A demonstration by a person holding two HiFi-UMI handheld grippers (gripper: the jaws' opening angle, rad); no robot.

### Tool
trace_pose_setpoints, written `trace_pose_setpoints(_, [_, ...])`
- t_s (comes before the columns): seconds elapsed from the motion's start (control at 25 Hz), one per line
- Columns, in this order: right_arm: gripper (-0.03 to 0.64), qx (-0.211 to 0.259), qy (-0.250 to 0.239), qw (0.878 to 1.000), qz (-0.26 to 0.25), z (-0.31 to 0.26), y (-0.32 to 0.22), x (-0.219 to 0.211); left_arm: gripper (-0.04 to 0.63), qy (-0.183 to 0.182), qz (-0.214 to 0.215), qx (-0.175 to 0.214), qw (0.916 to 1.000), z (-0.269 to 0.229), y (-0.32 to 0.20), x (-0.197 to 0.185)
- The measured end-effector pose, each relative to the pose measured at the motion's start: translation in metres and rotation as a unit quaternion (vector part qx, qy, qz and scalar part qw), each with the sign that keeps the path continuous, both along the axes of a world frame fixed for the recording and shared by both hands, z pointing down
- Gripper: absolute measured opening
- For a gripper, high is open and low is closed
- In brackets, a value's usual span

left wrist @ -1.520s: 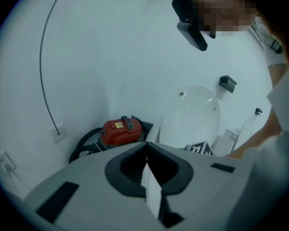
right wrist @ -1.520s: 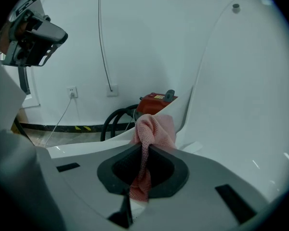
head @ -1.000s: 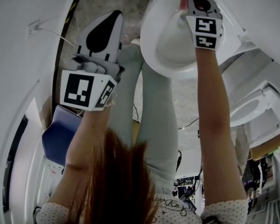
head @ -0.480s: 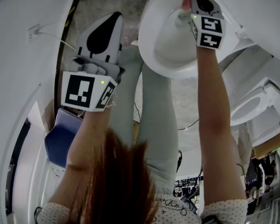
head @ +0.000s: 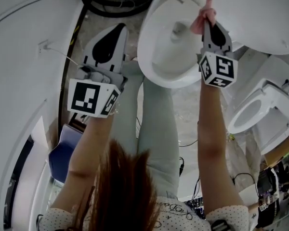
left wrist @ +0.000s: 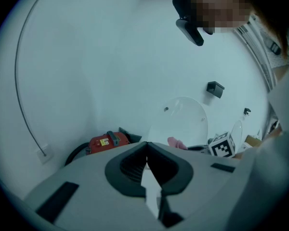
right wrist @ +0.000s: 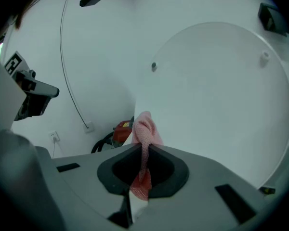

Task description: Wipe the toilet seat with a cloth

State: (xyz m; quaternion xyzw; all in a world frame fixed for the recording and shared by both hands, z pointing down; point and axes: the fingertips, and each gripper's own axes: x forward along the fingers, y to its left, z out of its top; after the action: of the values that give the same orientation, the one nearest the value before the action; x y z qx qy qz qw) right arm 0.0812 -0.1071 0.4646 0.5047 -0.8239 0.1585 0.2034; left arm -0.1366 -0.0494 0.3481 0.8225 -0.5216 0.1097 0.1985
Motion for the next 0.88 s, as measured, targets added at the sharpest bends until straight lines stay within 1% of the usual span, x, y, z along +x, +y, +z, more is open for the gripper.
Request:
trace_pose_setpoints(0.12, [0.034, 0.007, -0.004, 1.000, 0.020, -0.037, 0.008, 0.019, 0.005, 0.008, 0.012, 0.012, 0.9998, -0.030, -0.004, 0.012])
trace_pose_setpoints(0.2, [0.035, 0.010, 0.001, 1.000, 0.025, -0.053, 0.010, 0.029, 0.005, 0.013, 0.028, 0.027, 0.9992, -0.054, -0.008, 0.023])
trace_pose_setpoints(0.32, [0.035, 0.006, 0.014, 0.999, 0.033, -0.074, 0.017, 0.043, 0.005, 0.016, 0.053, 0.048, 0.9973, -0.091, -0.012, 0.039])
trace_pose_setpoints(0.4, [0.035, -0.001, 0.019, 0.999, 0.040, -0.089, 0.026, 0.049, 0.005, 0.019, 0.063, 0.062, 0.9959, -0.117, -0.012, 0.046])
trace_pose_setpoints(0.56, [0.035, -0.025, 0.018, 0.999, 0.044, -0.118, 0.047, 0.049, 0.005, 0.025, 0.071, 0.082, 0.9938, -0.164, -0.011, 0.058])
trace_pose_setpoints(0.72, [0.035, -0.012, 0.010, 0.999, 0.045, -0.163, 0.062, 0.046, 0.005, 0.021, 0.081, 0.099, 0.9915, -0.202, -0.008, 0.070])
trace_pose_setpoints(0.88, [0.035, -0.013, 0.002, 0.999, 0.037, -0.207, 0.075, 0.042, 0.005, 0.014, 0.097, 0.125, 0.9873, -0.240, -0.002, 0.083])
